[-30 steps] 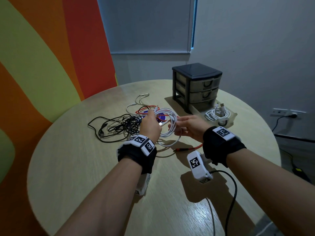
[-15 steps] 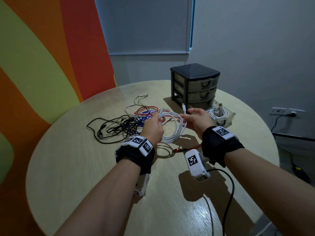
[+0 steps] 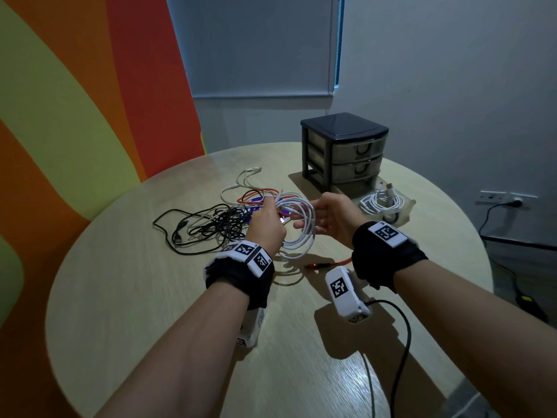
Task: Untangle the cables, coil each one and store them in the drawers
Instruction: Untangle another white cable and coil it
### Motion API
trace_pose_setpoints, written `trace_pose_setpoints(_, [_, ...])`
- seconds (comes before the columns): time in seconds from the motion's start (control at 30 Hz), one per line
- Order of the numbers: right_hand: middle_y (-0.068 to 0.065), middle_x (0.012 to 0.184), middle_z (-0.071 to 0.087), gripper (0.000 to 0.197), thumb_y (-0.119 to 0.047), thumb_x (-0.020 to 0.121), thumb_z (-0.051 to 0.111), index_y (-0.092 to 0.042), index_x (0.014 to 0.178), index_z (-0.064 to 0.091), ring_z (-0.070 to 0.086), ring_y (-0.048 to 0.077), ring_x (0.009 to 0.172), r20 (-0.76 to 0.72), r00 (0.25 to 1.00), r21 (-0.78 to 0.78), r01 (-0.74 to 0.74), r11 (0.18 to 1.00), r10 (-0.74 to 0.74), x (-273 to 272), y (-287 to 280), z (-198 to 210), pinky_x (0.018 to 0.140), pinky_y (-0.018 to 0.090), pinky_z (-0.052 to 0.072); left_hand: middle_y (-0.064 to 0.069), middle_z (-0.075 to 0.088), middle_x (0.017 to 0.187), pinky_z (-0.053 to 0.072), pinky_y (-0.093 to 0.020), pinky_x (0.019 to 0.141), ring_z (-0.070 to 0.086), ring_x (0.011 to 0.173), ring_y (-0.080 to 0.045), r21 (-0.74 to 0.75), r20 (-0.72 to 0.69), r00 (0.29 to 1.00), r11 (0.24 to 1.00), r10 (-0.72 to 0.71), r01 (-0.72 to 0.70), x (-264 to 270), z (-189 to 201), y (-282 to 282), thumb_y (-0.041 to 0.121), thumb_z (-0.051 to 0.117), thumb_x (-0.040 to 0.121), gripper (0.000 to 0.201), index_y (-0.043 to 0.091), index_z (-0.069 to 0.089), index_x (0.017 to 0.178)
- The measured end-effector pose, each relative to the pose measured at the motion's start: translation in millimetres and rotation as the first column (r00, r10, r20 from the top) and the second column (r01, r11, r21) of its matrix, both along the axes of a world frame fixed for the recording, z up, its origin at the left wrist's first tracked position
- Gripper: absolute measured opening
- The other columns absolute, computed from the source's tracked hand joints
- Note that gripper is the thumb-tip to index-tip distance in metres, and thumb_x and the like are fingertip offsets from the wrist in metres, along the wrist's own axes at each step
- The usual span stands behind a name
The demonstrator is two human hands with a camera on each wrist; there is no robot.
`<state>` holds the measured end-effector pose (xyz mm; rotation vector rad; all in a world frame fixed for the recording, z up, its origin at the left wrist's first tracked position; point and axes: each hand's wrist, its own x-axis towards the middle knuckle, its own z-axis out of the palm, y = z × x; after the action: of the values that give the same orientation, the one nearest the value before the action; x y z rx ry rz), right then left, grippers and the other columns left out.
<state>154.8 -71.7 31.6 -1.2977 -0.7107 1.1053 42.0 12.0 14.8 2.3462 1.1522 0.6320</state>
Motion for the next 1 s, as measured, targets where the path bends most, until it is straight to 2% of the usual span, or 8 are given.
trace_pose_setpoints(0.1, [0.007,0.083,0.067,0.019,-0.022,0.089,0.055,-0.008,0.096,0.066,0.063,0.015,0.072,0.052,0.997,-0.046,-0.062,0.997,0.064,-4.1,1.8,1.6,0.071,0.025,0.049,-0.024,0.059,0.109,0.045,-0.040,0.079,0.056,0.102,-0.037,0.011,-0.034,0.999,1.000,0.019,-0.019,0.1,0.0,0.1,0.001,0.043,0.093,0.029,0.000,0.041,0.122])
trace_pose_setpoints(0.23, [0.007,0.074,0.061,0.023,-0.006,0.078,0.071,0.000,0.099,0.064,0.058,0.015,0.065,0.236,0.972,-0.135,0.022,0.991,0.011,-9.4,13.3,-0.2,0.070,0.028,0.049,-0.023,0.058,0.113,0.044,-0.038,0.080,0.055,0.106,-0.037,-0.008,-0.065,0.997,0.999,0.040,-0.041,0.3,2.0,-1.1,0.001,0.046,0.092,0.030,0.001,0.039,0.121])
trace_pose_setpoints(0.33, [0.007,0.067,0.059,0.016,-0.004,0.074,0.073,-0.003,0.087,0.064,0.055,0.016,0.059,0.400,0.916,-0.175,0.117,0.978,-0.037,-16.8,21.0,-1.8,0.069,0.033,0.050,-0.024,0.058,0.114,0.043,-0.037,0.078,0.055,0.106,-0.037,-0.005,-0.068,0.997,0.999,0.046,-0.046,0.2,2.9,-2.7,0.002,0.047,0.092,0.030,0.000,0.039,0.120])
trace_pose_setpoints(0.43, [0.002,0.065,0.057,0.018,-0.003,0.074,0.070,-0.015,0.067,0.058,0.054,0.013,0.058,0.485,0.870,-0.129,0.170,0.977,-0.087,-24.6,26.9,-1.7,0.059,0.026,0.049,-0.026,0.057,0.113,0.037,-0.035,0.072,0.054,0.105,-0.040,-0.031,-0.022,0.998,0.998,0.053,-0.053,-1.4,4.0,-3.4,0.001,0.042,0.093,0.028,-0.002,0.040,0.120])
trace_pose_setpoints(0.6, [0.006,0.082,0.063,0.021,-0.008,0.075,0.068,-0.022,0.068,0.055,0.059,0.019,0.073,0.579,0.810,-0.102,0.183,0.978,-0.091,-27.8,30.2,-6.0,0.063,0.029,0.050,-0.026,0.055,0.117,0.041,-0.036,0.080,0.053,0.107,-0.039,-0.104,0.021,0.999,0.994,0.044,-0.042,-2.6,4.4,-3.1,0.002,0.040,0.092,0.035,0.001,0.043,0.127])
trace_pose_setpoints(0.7, [0.001,0.072,0.058,0.021,-0.010,0.081,0.064,-0.023,0.068,0.053,0.054,0.013,0.066,0.576,0.815,-0.117,0.159,0.980,-0.063,-23.8,31.5,-9.3,0.062,0.027,0.049,-0.025,0.055,0.119,0.041,-0.034,0.083,0.053,0.109,-0.038,-0.114,0.013,0.999,0.993,0.039,-0.037,-2.1,3.7,-2.8,0.003,0.039,0.093,0.034,0.002,0.045,0.127])
trace_pose_setpoints(0.87, [0.000,0.078,0.051,0.009,-0.019,0.095,0.043,-0.014,0.092,0.050,0.051,0.017,0.073,0.621,0.777,-0.064,0.178,0.982,-0.101,-25.7,31.5,-15.4,0.072,0.034,0.046,-0.023,0.058,0.113,0.037,-0.029,0.071,0.056,0.102,-0.035,-0.093,0.001,0.998,0.994,0.055,-0.055,-1.1,0.5,-0.2,0.005,0.039,0.094,0.027,0.000,0.048,0.119])
trace_pose_setpoints(1.0, [0.013,0.124,0.056,0.037,-0.016,0.099,0.035,-0.005,0.133,0.044,0.052,0.025,0.114,0.710,0.696,0.017,0.131,0.991,-0.104,-25.5,30.1,-16.9,0.099,0.035,0.041,-0.023,0.059,0.110,0.037,-0.030,0.069,0.057,0.099,-0.035,-0.074,-0.023,0.997,0.994,0.073,-0.074,-1.8,-0.3,0.8,0.005,0.040,0.094,0.025,0.001,0.050,0.116])
